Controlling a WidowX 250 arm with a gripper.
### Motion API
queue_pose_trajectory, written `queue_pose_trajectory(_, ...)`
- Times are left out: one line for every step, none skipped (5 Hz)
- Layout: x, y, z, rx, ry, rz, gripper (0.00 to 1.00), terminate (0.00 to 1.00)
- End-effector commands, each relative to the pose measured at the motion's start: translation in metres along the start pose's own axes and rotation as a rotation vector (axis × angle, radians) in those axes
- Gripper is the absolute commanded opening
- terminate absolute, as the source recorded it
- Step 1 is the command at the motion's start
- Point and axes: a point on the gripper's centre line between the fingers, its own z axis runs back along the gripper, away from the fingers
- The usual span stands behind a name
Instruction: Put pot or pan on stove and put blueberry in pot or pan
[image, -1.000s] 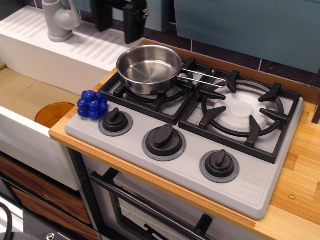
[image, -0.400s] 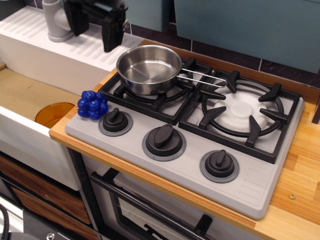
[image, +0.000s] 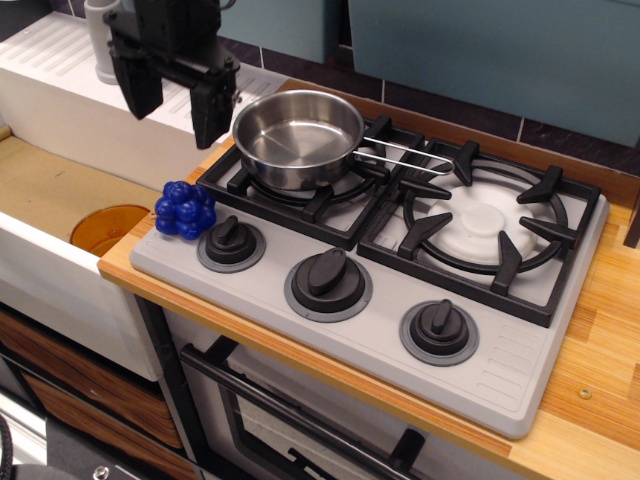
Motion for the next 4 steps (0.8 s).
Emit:
queue_pose_trajectory(0.002,0.008,-0.002,-0.02,-0.121,0.006,1.0,0.0)
queue_pose_trajectory(0.0,0.01,-0.017,-0.025,-0.149,0.009,1.0,0.0)
queue_pose_trajectory(-0.002,0.012,-0.028,-0.036,-0.169,0.007,1.0,0.0)
queue_pose_trajectory(-0.002,0.011,-0.038,-0.043,-0.19,0.011,1.0,0.0)
